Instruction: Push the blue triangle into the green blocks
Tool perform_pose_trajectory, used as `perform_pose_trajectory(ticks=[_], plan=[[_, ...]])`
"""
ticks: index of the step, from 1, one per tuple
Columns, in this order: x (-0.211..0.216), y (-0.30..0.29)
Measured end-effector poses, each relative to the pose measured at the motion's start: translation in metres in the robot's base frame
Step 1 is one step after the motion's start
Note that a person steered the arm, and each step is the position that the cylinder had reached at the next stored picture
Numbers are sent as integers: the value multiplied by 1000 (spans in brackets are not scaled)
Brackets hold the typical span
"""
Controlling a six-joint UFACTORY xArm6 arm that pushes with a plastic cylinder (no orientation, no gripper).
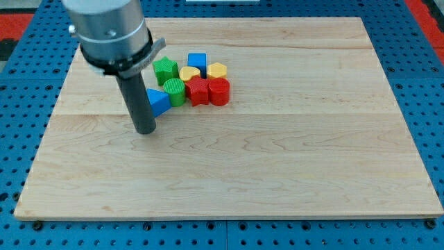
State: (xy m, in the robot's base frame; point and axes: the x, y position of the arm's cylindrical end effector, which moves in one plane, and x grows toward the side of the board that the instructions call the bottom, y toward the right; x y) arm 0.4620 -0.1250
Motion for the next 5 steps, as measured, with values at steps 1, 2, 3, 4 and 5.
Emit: perform_pose_trajectory(ticks=[1, 2, 3, 4, 5], plan=[[-21, 3], [-45, -5], [-58, -5], [-58, -10], [-67, -17]])
